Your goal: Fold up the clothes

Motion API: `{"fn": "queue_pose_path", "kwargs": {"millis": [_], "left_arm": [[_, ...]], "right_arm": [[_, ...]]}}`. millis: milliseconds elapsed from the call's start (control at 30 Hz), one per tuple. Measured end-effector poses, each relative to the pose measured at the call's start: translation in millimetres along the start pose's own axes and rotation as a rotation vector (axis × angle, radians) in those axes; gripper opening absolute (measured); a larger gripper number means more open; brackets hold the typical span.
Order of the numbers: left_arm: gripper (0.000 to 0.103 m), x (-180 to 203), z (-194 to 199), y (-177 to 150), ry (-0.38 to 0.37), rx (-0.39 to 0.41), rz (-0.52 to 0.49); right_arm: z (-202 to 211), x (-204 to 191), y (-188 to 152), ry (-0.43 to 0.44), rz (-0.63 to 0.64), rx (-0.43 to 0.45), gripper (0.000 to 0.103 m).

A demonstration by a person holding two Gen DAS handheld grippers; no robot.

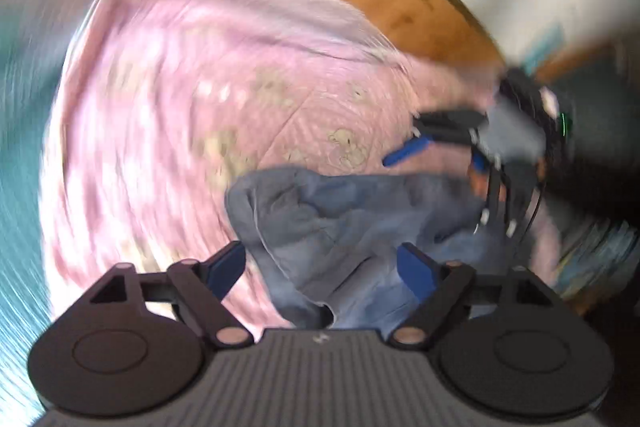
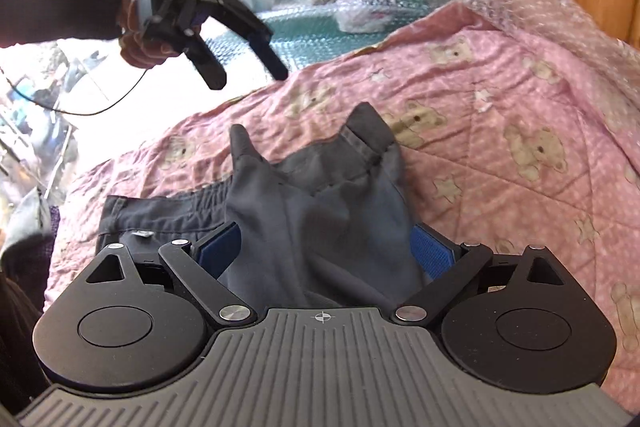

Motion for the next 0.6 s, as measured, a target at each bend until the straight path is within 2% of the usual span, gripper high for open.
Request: {"fn": "queue_pose_path", "kwargs": {"millis": [100, 200, 300, 367, 400, 433, 500, 567, 600], "left_arm": [[0.083, -16.7, -25.2, -5.1, -0.119, -0.053, 0.14], [0.083, -26.4, -44.2, -14.2, -0.2, -0.082, 0.243], [0.083, -25.2, -62.8, -14.6, -0.258, -0.09, 0.27], [0.075, -17.4, -64.8, -14.2, -0.283, -0.084, 0.252], [0.068, -12.7, -62.9, -13.5, -0.293, -0.067, 0.237], [0.067, -7.4, -58.7, -12.4, -0.3, -0.039, 0.217], [0.066, -0.7, -37.8, -10.6, -0.272, 0.079, 0.196], [0.068, -4.5, -11.2, -15.3, -0.151, 0.213, 0.229], [0.069, -6.8, 0.1, -19.3, -0.072, 0.267, 0.253]], "right_arm": [[6.3, 2.6, -10.6, -0.029, -0.044, 0.003, 0.094], [13.1, 1.5, -20.1, -0.04, -0.086, 0.008, 0.094], [18.1, -2.6, -29.7, -0.043, -0.111, 0.003, 0.094], [22.9, -2.3, -38.4, -0.077, -0.121, -0.008, 0.094], [25.7, -1.7, -43.1, -0.098, -0.126, -0.014, 0.094], [30.6, 0.7, -49.4, -0.125, -0.139, -0.018, 0.094], [50.3, 8.5, -70.1, -0.213, -0.202, -0.004, 0.093], [76.6, 16.1, -96.4, -0.321, -0.294, 0.029, 0.091], [92.4, 18.1, -111.2, -0.382, -0.344, 0.053, 0.087]]}}
Point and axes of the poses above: each gripper's, at about its wrist camera, not at the fingertips, and z roughly against the way its jaws point, x to its right, y to its top, the point moved 3 cm from there along -z, roughly the way its jaws point
